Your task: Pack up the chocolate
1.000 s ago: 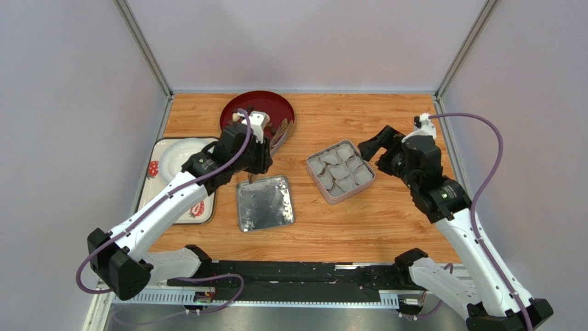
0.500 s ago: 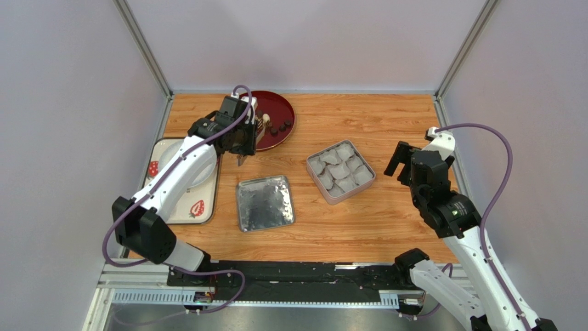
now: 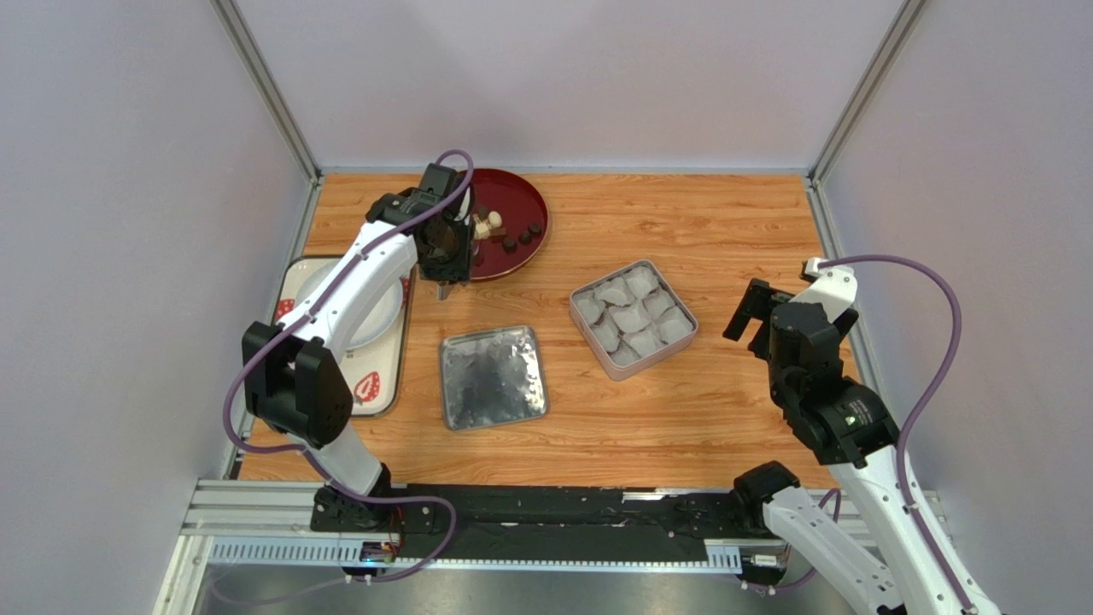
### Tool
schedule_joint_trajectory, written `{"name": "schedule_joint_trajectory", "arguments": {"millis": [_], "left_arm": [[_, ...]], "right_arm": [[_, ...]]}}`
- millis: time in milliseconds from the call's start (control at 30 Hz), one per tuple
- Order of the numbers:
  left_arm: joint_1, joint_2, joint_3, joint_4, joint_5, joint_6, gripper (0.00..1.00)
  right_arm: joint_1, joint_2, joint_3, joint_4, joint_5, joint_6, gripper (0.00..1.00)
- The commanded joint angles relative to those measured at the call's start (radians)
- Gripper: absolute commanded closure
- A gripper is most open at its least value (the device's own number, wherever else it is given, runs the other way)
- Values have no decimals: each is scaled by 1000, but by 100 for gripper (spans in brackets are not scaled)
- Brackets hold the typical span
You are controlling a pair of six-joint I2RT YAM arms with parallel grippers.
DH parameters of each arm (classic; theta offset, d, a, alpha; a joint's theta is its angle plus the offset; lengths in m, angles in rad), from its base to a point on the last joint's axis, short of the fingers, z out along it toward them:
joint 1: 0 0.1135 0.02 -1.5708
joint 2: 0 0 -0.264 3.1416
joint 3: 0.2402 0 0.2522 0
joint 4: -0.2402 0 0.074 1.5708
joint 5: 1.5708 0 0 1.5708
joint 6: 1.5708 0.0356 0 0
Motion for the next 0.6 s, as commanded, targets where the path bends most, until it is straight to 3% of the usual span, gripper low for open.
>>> {"name": "schedule_joint_trajectory", "arguments": {"millis": [0,567], "left_arm": [[26,23,46,-8,-4,-35,54],[58,105,59,77,47,-103,48]], "right_arm": [[-1,-10,-12,54,19,-12,3],[-1,-16,-19,69,1,-21,4]]}}
